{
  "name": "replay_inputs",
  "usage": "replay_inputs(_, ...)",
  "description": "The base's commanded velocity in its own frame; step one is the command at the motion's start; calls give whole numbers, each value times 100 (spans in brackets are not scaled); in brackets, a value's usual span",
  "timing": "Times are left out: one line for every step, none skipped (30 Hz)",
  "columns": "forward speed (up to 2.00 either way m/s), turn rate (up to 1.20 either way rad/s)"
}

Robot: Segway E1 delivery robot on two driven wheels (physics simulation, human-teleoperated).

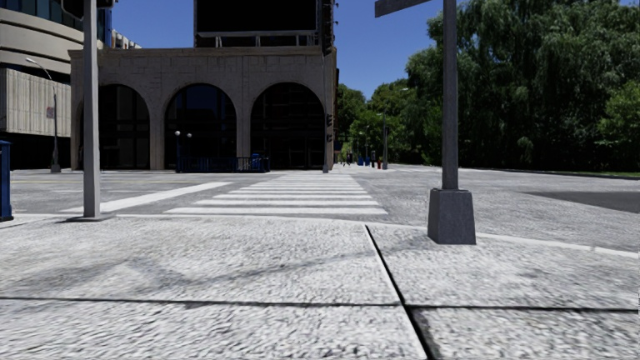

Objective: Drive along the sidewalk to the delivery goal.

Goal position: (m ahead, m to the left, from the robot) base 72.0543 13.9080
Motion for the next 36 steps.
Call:
replay_inputs(200, 0)
replay_inputs(200, 0)
replay_inputs(200, 0)
replay_inputs(200, 0)
replay_inputs(200, 0)
replay_inputs(200, 0)
replay_inputs(200, 0)
replay_inputs(200, 0)
replay_inputs(200, 0)
replay_inputs(200, 0)
replay_inputs(200, 0)
replay_inputs(200, 0)
replay_inputs(200, 0)
replay_inputs(200, 0)
replay_inputs(200, 0)
replay_inputs(200, 0)
replay_inputs(200, 0)
replay_inputs(200, 0)
replay_inputs(200, 0)
replay_inputs(200, 0)
replay_inputs(200, 0)
replay_inputs(200, 0)
replay_inputs(200, 0)
replay_inputs(200, 0)
replay_inputs(200, 0)
replay_inputs(200, 0)
replay_inputs(200, 0)
replay_inputs(200, 0)
replay_inputs(200, 0)
replay_inputs(200, 0)
replay_inputs(200, 0)
replay_inputs(200, 0)
replay_inputs(200, 0)
replay_inputs(200, 0)
replay_inputs(200, 0)
replay_inputs(200, 0)
